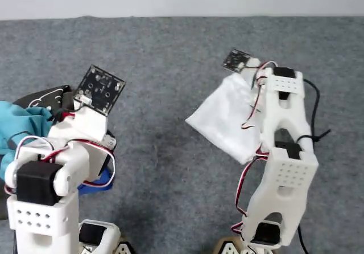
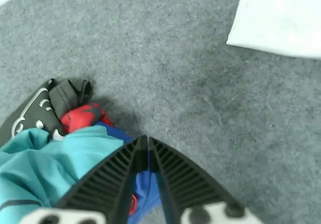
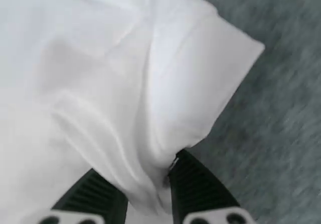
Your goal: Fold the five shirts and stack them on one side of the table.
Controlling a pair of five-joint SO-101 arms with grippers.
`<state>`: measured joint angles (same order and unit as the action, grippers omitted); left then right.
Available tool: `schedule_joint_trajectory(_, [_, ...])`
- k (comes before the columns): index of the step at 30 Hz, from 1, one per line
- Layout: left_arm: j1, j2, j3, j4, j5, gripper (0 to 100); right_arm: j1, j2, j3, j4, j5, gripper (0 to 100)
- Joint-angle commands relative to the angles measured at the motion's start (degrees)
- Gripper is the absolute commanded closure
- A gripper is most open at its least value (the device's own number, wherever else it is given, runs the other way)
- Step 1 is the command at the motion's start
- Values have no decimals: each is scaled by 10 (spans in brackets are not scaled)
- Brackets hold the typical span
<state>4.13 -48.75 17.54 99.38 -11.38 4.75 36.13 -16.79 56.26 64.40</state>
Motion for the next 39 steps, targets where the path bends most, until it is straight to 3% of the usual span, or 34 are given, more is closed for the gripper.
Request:
schedule_joint_trajectory(1, [-5, -23, 17, 11, 0, 985, -26, 12, -21, -52, 10, 989])
schedule_joint_trajectory(4, [-5, -40, 37, 11, 0, 985, -26, 22, -21, -61, 8, 974])
schedule_joint_trajectory(7, [-5, -52, 61, 10, 0, 985, -15, -3, -22, -37, -29, 881])
schedule_joint_trajectory(10, [-5, -55, 80, 10, -1, 985, -7, -44, -24, -14, -130, 809])
schedule_joint_trajectory(17, [-5, -52, 86, -8, -1, 985, -21, -126, -24, 98, -344, 802])
schedule_joint_trajectory(24, [-5, -51, 86, -7, -2, 985, -28, -156, -24, 186, -691, 801])
schedule_joint_trajectory(26, [-5, -51, 86, -7, -2, 985, -28, -158, -24, 211, -759, 801])
schedule_joint_trajectory(31, [-5, -50, 86, -7, -2, 985, -30, -155, -24, 270, -825, 794])
schedule_joint_trajectory(39, [-5, -50, 86, -5, -1, 985, -35, -123, -20, 258, -913, 572])
